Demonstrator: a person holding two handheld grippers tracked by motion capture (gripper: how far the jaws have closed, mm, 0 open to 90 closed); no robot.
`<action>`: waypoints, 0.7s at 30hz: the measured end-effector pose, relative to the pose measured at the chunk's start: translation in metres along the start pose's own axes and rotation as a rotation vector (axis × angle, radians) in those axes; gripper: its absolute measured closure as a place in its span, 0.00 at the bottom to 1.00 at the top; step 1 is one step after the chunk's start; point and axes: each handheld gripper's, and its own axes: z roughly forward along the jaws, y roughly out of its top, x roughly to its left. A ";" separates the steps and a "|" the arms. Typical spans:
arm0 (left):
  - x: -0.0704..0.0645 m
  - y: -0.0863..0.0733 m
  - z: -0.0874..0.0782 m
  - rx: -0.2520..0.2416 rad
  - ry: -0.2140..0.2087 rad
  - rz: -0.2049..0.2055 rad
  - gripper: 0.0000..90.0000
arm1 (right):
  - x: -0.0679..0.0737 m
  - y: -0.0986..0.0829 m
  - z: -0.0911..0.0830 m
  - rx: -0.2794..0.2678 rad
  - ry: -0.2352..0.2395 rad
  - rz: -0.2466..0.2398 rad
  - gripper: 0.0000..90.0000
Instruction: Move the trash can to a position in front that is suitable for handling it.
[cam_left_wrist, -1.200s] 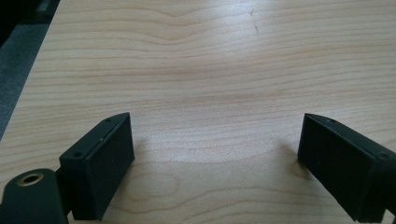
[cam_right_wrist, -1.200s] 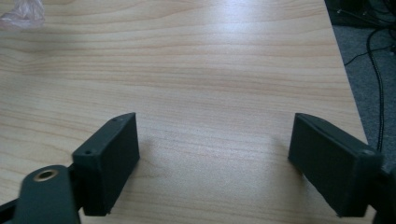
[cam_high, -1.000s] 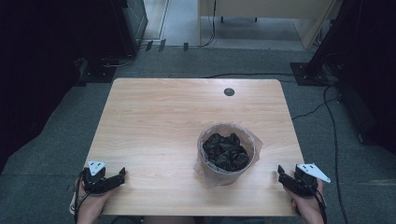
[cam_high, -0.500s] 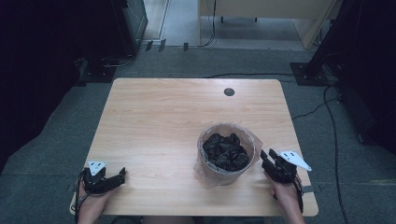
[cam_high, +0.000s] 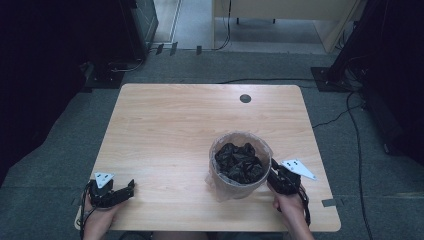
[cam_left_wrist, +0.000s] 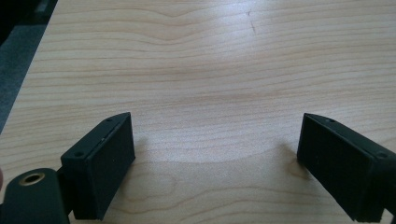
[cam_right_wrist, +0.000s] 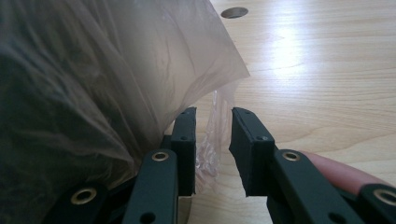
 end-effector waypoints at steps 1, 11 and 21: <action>0.000 0.000 0.000 -0.001 0.000 -0.001 0.12 | 0.002 -0.001 0.000 0.000 0.001 -0.006 0.80; 0.000 0.000 0.000 -0.001 -0.003 0.002 0.12 | 0.030 -0.007 -0.002 -0.011 0.161 -0.137 0.65; 0.000 0.000 0.000 -0.001 -0.005 0.003 0.12 | 0.025 -0.007 -0.005 -0.012 0.145 -0.072 0.51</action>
